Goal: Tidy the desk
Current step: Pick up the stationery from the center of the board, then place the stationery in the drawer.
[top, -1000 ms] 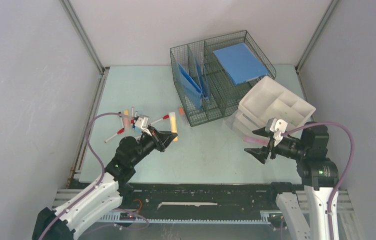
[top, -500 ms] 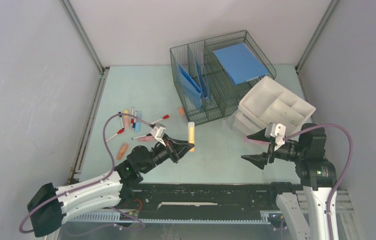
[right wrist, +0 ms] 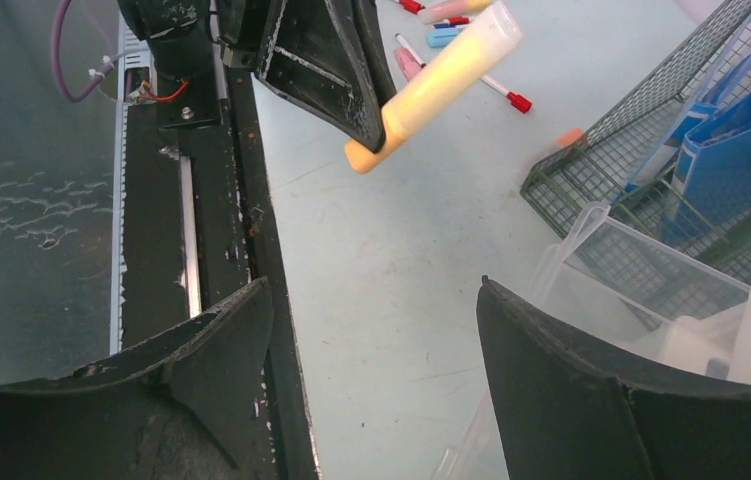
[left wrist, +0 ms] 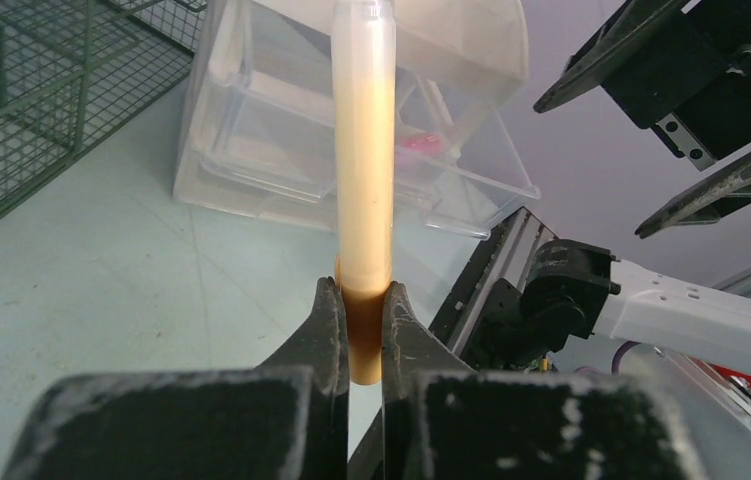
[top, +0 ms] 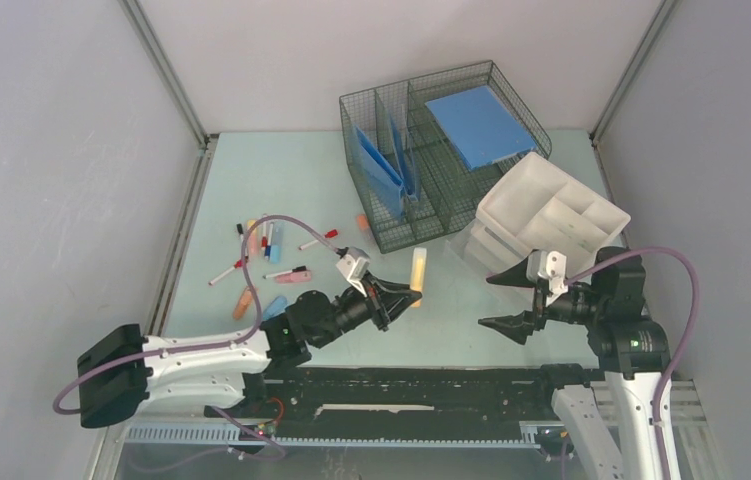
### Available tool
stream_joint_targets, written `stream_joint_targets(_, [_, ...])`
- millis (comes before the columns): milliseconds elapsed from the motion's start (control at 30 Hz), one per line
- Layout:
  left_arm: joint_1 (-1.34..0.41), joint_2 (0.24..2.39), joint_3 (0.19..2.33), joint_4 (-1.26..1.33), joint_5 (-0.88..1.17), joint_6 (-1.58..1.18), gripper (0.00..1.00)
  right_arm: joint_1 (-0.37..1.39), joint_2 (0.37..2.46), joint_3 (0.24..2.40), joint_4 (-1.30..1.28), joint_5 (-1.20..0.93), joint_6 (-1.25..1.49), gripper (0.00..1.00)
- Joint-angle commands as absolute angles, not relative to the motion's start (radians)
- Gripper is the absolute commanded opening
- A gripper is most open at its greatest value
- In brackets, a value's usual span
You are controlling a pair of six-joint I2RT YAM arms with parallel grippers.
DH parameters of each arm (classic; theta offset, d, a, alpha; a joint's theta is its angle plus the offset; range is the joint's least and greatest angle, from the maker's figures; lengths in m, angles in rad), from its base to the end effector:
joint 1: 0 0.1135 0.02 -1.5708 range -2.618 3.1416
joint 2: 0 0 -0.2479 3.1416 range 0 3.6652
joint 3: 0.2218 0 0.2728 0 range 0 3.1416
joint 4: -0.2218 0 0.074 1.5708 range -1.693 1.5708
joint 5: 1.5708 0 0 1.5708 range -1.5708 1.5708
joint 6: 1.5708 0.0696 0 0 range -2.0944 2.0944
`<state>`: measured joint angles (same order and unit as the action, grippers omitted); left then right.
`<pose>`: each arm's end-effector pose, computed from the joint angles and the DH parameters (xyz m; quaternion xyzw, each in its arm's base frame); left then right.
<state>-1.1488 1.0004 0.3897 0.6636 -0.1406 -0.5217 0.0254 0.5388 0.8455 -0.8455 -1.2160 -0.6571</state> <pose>0.1241 -0.2526 0.2263 0.1633 0.6687 -0.5042 0.5215 0.1254 0.0685 0.3279 -0.5045 0.5784 0.3465 0.5393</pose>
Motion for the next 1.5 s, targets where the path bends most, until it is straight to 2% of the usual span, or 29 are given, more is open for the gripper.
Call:
stream_joint_targets(0, [-1.193, 1.06, 0.471, 0.734, -0.188, -0.465, 0.0, 0.04, 0.541, 0.834, -0.815, -1.247, -0.659, 0.82])
stream_joint_targets(267, [-1.255, 1.186, 0.569, 0.757, -0.198, -0.434, 0.0, 0.056, 0.545, 0.811, -0.746, -1.236, -0.574, 0.83])
stream_joint_targets(533, [-1.295, 1.291, 0.643, 0.781, -0.214, -0.415, 0.0, 0.082, 0.54, 0.736, -0.468, -1.146, -0.181, 0.82])
stream_joint_targets(733, [-1.306, 1.328, 0.669, 0.804, -0.215, -0.416, 0.0, 0.108, 0.538, 0.707, -0.378, -1.072, -0.035, 0.8])
stream_joint_targets(1467, [-1.339, 1.372, 0.713, 0.834, -0.21, -0.405, 0.0, 0.145, 0.584, 0.696, -0.339, -0.98, 0.065, 0.76])
